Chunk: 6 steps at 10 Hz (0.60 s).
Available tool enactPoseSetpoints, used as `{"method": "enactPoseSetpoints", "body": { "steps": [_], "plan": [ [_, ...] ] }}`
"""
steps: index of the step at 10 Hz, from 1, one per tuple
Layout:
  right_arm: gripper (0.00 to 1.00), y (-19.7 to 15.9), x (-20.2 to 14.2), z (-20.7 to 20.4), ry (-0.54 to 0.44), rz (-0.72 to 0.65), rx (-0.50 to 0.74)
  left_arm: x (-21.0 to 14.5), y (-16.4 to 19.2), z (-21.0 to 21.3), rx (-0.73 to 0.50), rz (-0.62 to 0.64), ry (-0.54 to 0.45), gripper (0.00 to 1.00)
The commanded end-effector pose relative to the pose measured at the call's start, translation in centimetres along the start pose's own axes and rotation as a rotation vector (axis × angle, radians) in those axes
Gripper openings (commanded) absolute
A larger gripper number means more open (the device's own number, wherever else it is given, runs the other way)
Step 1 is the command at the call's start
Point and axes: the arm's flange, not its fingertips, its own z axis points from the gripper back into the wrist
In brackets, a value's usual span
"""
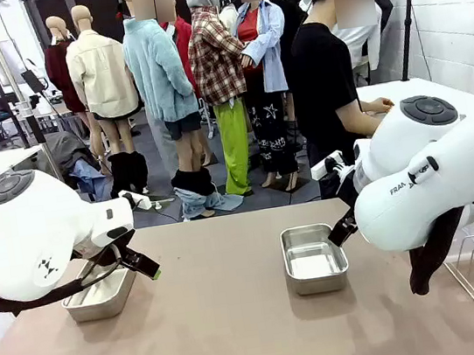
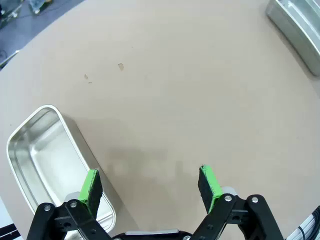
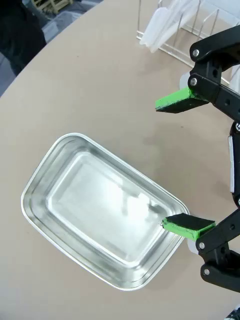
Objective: Place the bread in airtight containers.
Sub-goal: Lift both Airtight Container.
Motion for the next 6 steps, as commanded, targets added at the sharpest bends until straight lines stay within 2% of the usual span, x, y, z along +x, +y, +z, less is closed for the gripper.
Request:
{"method": "enactPoseSetpoints", "body": {
  "steps": [1,6],
  "plan": [
    [1.00,0.00,0.00,0.00,0.000,0.000,0.000,0.00,0.00,0.00,0.000,0.000,0.000,1.00],
    [1.00,0.00,0.00,0.00,0.000,0.000,0.000,0.00,0.00,0.00,0.000,0.000,0.000,1.00]
  ]
}}
